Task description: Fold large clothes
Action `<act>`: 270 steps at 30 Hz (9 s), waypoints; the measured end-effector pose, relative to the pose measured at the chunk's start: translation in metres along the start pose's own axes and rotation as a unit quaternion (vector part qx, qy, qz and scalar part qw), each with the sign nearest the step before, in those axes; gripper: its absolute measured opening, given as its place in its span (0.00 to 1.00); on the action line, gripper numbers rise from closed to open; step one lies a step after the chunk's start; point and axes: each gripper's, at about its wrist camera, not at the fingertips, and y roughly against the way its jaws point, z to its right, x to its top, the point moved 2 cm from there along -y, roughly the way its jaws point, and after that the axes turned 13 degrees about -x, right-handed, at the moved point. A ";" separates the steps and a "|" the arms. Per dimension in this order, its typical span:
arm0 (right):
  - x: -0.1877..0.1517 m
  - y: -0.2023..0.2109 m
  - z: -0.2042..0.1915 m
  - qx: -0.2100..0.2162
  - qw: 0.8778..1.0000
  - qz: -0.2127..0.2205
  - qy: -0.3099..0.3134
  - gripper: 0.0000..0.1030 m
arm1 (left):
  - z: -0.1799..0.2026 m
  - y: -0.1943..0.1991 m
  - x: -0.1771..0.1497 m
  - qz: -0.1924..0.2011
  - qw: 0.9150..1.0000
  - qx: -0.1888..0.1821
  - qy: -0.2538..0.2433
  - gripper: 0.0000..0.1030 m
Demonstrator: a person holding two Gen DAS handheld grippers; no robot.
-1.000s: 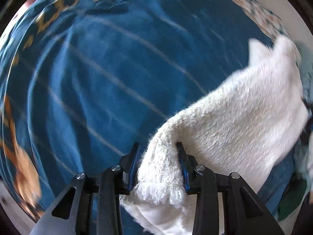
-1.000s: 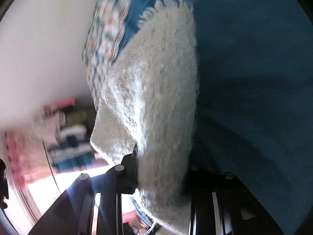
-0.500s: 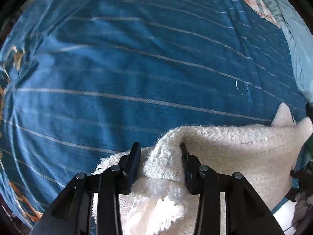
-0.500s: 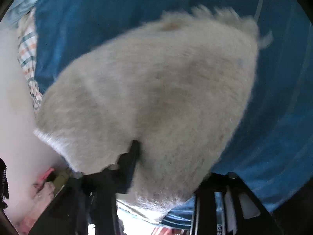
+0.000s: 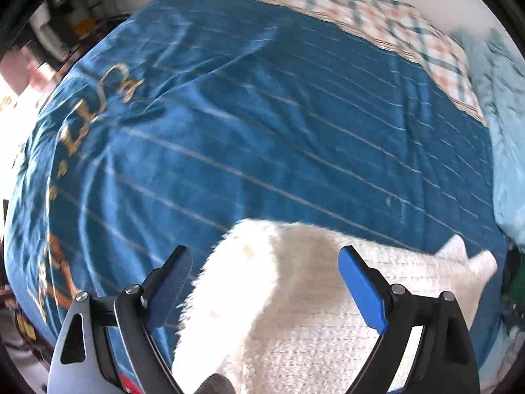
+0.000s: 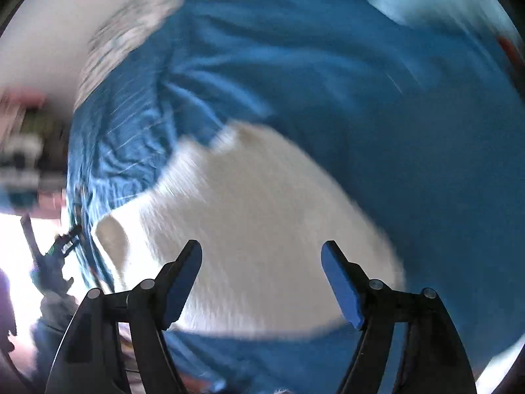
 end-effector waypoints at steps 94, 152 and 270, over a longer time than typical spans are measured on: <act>-0.057 -0.204 0.027 0.322 0.900 -0.005 -0.293 0.68 | 0.190 -0.168 -0.119 -0.074 0.994 -0.029 -0.080 1.00; -0.221 -0.112 -0.474 0.136 0.934 -0.011 0.330 0.79 | -0.163 0.147 -0.177 0.116 0.968 0.028 0.220 1.00; 0.480 -0.252 -0.341 0.473 0.876 -0.095 0.026 0.53 | 0.012 -0.156 0.257 0.217 0.898 -0.309 0.224 0.18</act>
